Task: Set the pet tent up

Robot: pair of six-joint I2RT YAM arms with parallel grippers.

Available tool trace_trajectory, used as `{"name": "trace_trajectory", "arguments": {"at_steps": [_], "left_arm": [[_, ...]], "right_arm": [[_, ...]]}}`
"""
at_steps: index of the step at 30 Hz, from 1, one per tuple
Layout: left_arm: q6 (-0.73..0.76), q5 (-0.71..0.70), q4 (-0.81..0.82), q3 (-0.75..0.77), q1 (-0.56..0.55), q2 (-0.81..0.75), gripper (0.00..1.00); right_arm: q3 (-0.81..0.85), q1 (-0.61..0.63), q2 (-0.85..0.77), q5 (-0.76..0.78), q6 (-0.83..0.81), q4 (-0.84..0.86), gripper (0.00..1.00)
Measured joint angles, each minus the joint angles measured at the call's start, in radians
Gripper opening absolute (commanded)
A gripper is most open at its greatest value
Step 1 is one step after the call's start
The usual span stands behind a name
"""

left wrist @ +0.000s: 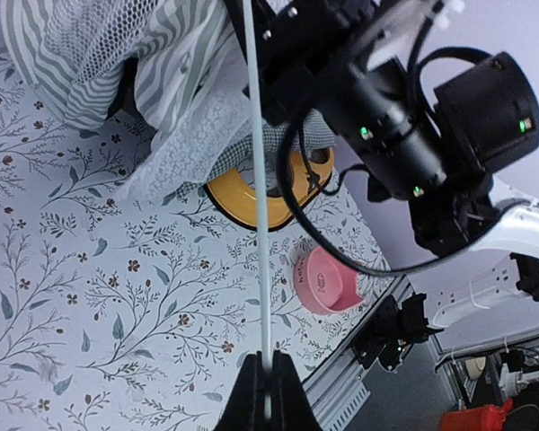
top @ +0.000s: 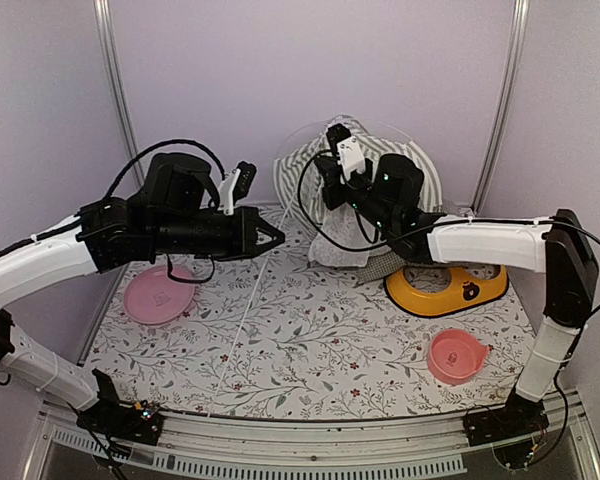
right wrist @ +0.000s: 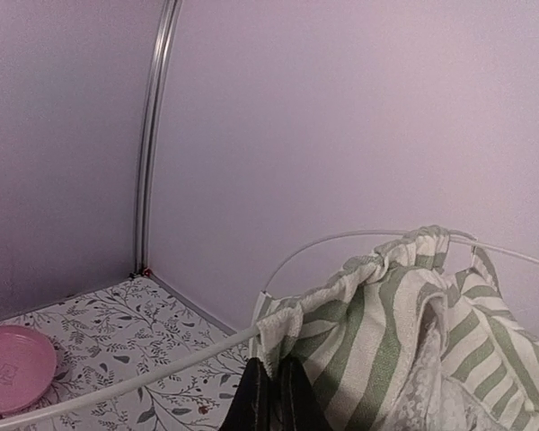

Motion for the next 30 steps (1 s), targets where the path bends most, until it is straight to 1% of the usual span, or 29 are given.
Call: {"name": "trace_trajectory", "arguments": {"at_steps": [6,9,15,21,26,28,30], "left_arm": [[-0.068,-0.064,0.089,0.005,-0.006,0.071,0.00],[-0.086,-0.123,0.130,0.042,-0.006,0.121,0.00],[-0.080,-0.182,0.141,0.079,-0.022,0.171,0.00],[-0.031,-0.201,0.153,0.077,-0.039,0.197,0.00],[-0.014,-0.194,0.221,0.036,-0.045,0.197,0.00],[-0.014,-0.223,0.266,0.021,-0.045,0.196,0.00],[-0.014,-0.243,0.301,0.003,-0.038,0.197,0.00]], "right_arm": [[-0.212,0.113,-0.109,-0.115,0.072,0.099,0.00],[-0.293,0.163,-0.138,-0.177,0.114,0.124,0.00],[-0.413,0.159,-0.198,-0.248,0.217,0.186,0.00],[-0.460,0.146,-0.219,-0.270,0.282,0.190,0.00],[-0.470,0.145,-0.266,-0.250,0.278,0.112,0.27],[-0.479,0.147,-0.289,-0.259,0.267,0.051,0.40],[-0.480,0.165,-0.305,-0.269,0.259,0.011,0.49]]}}
